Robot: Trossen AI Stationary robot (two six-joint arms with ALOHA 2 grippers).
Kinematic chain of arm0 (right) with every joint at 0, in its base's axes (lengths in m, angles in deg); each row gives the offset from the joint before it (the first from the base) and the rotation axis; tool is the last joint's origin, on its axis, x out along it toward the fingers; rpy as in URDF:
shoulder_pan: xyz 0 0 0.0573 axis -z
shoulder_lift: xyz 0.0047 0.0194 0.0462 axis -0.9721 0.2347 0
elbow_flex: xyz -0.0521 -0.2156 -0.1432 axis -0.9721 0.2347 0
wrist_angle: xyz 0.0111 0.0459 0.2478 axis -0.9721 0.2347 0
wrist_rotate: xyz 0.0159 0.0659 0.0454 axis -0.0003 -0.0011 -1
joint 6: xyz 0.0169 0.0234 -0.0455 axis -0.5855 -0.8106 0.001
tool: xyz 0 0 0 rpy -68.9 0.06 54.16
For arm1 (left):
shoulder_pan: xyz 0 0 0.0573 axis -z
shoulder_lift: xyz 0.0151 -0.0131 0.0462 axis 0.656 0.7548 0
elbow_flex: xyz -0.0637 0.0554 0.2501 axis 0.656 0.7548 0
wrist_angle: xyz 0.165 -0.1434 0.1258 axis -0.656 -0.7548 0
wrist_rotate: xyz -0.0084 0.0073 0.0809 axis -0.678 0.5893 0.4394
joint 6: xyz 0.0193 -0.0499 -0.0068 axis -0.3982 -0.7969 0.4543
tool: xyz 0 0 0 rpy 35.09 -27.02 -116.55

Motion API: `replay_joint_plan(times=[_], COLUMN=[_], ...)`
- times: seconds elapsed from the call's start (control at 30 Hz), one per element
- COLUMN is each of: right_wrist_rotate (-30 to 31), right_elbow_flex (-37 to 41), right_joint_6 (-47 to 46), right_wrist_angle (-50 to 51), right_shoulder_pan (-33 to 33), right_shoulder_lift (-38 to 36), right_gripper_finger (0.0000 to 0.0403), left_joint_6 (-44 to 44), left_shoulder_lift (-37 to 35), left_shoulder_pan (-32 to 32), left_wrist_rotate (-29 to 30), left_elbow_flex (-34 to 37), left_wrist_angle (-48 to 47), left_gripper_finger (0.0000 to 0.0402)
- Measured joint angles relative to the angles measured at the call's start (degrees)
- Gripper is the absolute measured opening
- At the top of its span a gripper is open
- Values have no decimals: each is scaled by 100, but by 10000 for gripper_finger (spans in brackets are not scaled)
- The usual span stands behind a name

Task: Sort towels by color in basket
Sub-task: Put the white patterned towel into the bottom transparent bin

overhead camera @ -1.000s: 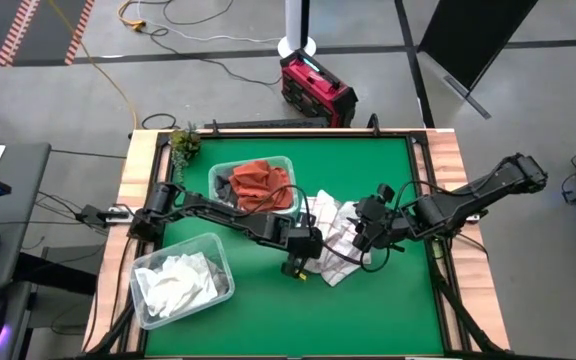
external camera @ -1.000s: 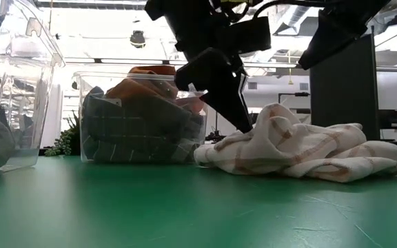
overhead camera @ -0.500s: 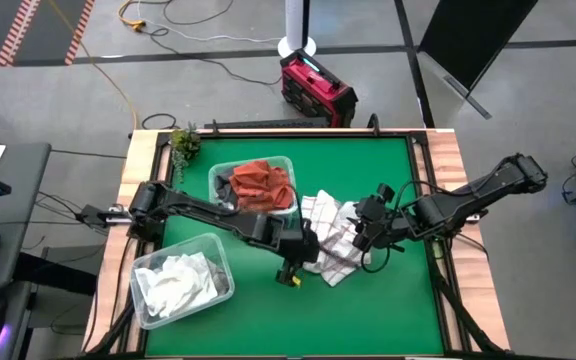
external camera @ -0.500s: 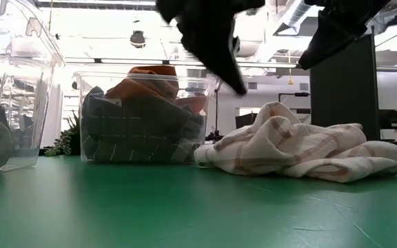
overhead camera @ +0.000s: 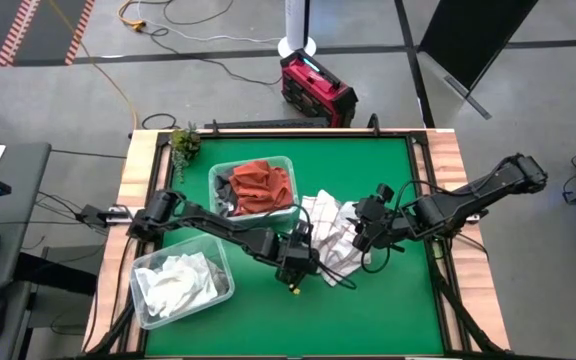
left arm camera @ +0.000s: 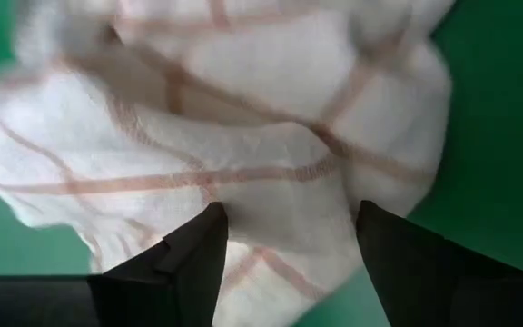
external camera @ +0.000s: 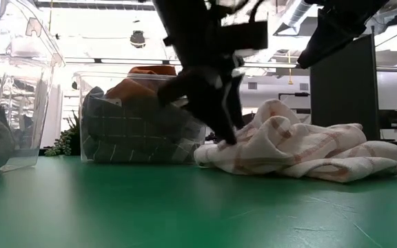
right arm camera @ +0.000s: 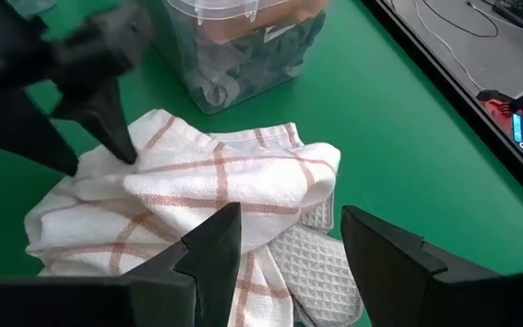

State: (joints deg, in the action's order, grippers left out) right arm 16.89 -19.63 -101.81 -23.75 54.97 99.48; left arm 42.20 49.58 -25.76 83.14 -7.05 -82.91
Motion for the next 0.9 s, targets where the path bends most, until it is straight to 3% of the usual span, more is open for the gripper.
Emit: replay_joint_plan(times=[0.3, 0.47, 0.63, 0.9], right_wrist_rotate=[4, 7, 7, 8], right_elbow_flex=[0, 0, 0, 0], right_joint_6=[41, 41, 56, 54], right_wrist_angle=[-39, -24, -21, -16], right_shoulder_pan=[0, 0, 0, -2], right_shoulder_lift=[0, 0, 0, 0], right_gripper_finger=[219, 219, 219, 219], left_joint_6=[-147, -70, 300, 366], left_shoulder_lift=[225, 222, 222, -298], left_shoulder_pan=[-151, -191, -189, -191], left_wrist_rotate=[81, 102, -20, -62], left_elbow_flex=[7, 8, 9, -295], left_wrist_angle=[-157, -158, -322, -819], left_gripper_finger=[209, 141, 23, 4])
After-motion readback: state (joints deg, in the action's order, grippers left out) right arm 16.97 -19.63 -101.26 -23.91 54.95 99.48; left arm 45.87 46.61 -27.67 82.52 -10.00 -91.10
